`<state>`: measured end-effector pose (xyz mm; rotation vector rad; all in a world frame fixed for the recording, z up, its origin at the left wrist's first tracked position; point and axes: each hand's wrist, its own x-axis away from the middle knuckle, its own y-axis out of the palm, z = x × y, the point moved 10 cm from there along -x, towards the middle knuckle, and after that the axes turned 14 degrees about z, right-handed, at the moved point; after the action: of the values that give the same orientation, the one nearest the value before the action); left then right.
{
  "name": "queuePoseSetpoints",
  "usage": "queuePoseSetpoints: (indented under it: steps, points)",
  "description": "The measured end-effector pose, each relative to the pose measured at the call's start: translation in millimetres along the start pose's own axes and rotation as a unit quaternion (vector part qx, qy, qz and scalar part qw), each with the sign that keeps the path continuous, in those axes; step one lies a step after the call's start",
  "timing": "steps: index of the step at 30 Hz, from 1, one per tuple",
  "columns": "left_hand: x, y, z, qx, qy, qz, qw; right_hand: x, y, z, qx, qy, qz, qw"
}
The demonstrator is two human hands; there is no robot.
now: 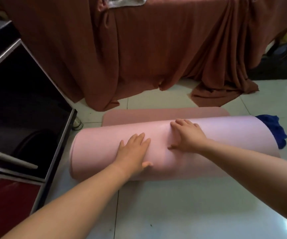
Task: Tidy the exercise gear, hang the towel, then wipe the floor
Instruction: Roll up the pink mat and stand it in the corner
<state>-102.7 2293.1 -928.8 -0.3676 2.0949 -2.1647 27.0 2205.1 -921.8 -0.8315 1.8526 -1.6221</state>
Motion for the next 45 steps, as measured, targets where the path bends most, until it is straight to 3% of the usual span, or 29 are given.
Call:
queuePoseSetpoints:
  steps: [5, 9, 14, 19, 26, 32, 40, 45]
  points:
    - [-26, 0, 4, -0.005, -0.041, -0.035, 0.999, -32, 4, 13, -0.061, -0.014, -0.024, 0.998]
    - [-47, -3, -6, -0.007, -0.058, -0.051, 0.997, -33, -4, 11, -0.073, -0.027, 0.014, 0.997]
    - [-79, -9, -21, 0.066, -0.072, -0.056, 0.994, -19, -2, 5, -0.055, -0.088, 0.025, 0.994]
    - [-98, 1, -28, 0.07, -0.058, -0.073, 0.993, -17, 5, 4, -0.038, -0.118, -0.005, 0.992]
    - [-103, -4, -26, 0.045, -0.03, -0.047, 0.997, -20, -4, 7, -0.028, -0.127, 0.037, 0.991]
    - [-100, -23, -17, 0.053, 0.039, 0.046, 0.997, -42, -23, 26, -0.008, -0.037, 0.063, 0.997]
    - [-104, -20, -16, 0.037, 0.071, 0.021, 0.997, -58, -29, 33, 0.021, 0.117, 0.081, 0.99]
    - [-111, -19, -20, 0.045, 0.063, 0.017, 0.997, -44, -34, 24, 0.026, 0.089, 0.046, 0.995]
